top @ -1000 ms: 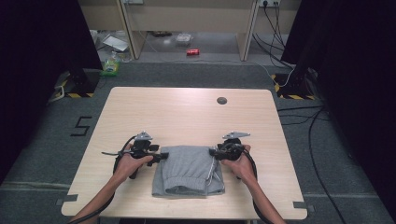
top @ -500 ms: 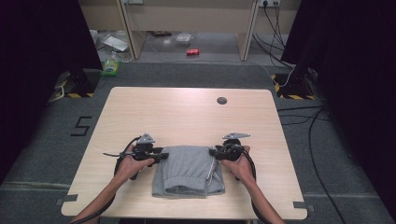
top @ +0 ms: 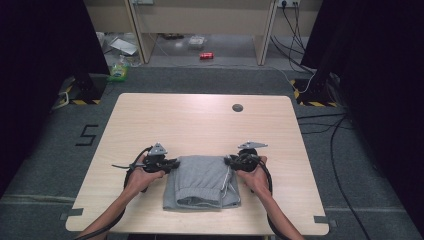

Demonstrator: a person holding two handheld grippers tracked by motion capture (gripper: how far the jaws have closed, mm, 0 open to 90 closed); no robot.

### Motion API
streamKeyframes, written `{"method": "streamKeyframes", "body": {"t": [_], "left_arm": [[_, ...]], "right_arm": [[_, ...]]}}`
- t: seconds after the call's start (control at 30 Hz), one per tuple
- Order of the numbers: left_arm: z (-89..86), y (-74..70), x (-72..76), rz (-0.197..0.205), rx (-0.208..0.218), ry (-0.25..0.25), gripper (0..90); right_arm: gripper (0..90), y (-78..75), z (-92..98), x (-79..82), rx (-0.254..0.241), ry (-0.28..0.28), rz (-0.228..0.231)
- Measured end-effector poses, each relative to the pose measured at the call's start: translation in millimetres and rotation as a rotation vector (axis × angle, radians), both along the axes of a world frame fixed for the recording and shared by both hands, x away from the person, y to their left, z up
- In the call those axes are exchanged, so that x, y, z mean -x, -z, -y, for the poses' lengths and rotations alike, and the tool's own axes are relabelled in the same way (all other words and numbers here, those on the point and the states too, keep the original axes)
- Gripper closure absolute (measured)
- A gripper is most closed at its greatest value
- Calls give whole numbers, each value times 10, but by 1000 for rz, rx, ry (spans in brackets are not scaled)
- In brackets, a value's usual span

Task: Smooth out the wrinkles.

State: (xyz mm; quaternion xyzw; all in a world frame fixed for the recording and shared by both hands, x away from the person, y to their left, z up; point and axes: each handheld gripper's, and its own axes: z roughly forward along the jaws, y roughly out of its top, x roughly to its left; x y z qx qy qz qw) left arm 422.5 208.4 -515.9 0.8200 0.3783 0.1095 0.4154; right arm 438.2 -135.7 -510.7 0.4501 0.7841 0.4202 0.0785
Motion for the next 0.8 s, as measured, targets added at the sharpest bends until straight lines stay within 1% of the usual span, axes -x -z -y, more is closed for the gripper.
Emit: {"method": "streamKeyframes", "body": {"t": [0.03, 0.1, 0.13, 0.23, 0.33, 0.37, 0.47, 0.63, 0.7, 0.73, 0.8], "left_arm": [[5, -2, -2, 8, -7, -1, 815], [18, -5, -28, 13, -12, -8, 817], [21, -9, -52, 15, -18, -12, 818], [22, -13, -143, 15, -16, -27, 820], [15, -22, -249, 9, -15, -47, 821], [12, -27, -285, 8, -21, -51, 821], [6, -41, -393, 4, -21, -71, 822], [-10, -62, -555, -2, -22, -93, 822], [-17, -64, -613, -2, -25, -101, 821], [-16, -63, -623, -9, -22, -100, 822], [-17, -63, -668, -9, -16, -109, 821]], "right_arm": [[697, -1, 4, -13, -8, 2, -5], [700, 0, -4, -51, -8, 7, -2], [702, -2, -10, -76, -4, 5, 3], [706, -13, -25, -166, 0, 11, 11], [709, -26, -42, -273, -8, 24, 10], [709, -29, -49, -314, -9, 28, 11], [710, -43, -76, -441, -2, 32, 21], [712, -60, -130, -645, -4, 53, 17], [712, -60, -144, -691, -1, 57, 16], [712, -57, -148, -724, -1, 61, 15], [712, -56, -150, -752, -3, 66, 15]]}}
